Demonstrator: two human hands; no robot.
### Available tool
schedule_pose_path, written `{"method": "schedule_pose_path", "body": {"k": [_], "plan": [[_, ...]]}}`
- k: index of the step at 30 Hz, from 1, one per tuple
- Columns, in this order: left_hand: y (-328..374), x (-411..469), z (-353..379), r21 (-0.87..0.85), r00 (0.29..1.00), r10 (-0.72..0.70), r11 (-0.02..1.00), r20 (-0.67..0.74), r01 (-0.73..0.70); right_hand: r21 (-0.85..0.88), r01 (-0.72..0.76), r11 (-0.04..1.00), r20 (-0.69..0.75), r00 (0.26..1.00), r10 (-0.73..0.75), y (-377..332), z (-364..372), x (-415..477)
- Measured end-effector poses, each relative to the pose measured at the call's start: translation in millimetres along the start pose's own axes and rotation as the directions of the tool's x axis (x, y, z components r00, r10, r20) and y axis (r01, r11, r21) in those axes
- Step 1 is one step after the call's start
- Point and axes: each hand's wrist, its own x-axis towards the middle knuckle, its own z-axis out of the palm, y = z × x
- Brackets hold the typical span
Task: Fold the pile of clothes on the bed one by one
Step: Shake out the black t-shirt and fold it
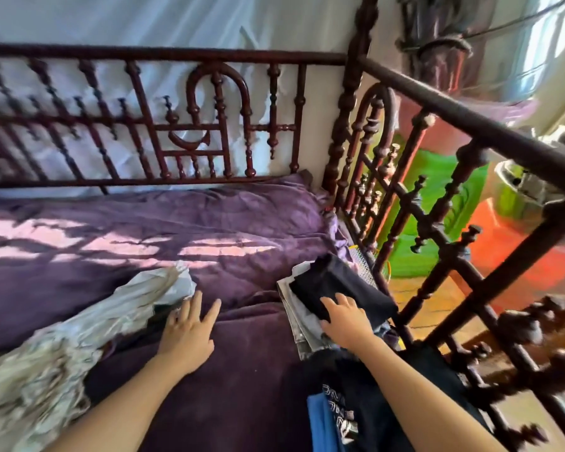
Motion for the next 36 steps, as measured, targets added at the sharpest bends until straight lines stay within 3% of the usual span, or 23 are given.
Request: {"method": "schedule_pose_path", "body": {"k": [7, 14, 21, 28, 30, 32, 36], "plan": [[-22, -63, -59, -0.032, 0.978, -0.004, 1.000, -0.206, -0.002, -0.013, 0.215, 0.977, -0.205, 0.955, -0.213, -52, -60, -52], [-126, -202, -97, -0.035, 0.887, -0.220, 0.974, -0.406, 0.225, -0.106, 0.461, 0.881, -0.395, 0.794, -0.462, -162, -105, -125], [-244, -400, -58, -0.171, 0.697, -0.446, 0.887, -0.561, 0.429, -0.259, 0.720, 0.644, -0.405, 0.524, -0.749, -327, -88, -257], [-321, -615, 18, -0.216, 0.511, -0.736, 0.642, -0.445, 0.736, -0.370, 0.883, 0.290, -0.268, 0.198, -0.943, -474, -23, -398], [-330, -661, 36, -0.198, 0.471, -0.767, 0.593, -0.436, 0.781, -0.369, 0.913, 0.172, -0.173, 0.114, -0.978, -501, -4, -429], [-335, -696, 53, -0.207, 0.422, -0.795, 0.545, -0.436, 0.812, -0.467, 0.876, 0.123, -0.173, 0.046, -0.984, -523, 14, -449], [-338, -738, 83, -0.239, 0.377, -0.827, 0.500, -0.418, 0.832, -0.460, 0.888, -0.009, -0.133, -0.079, -0.988, -562, 41, -473]]}}
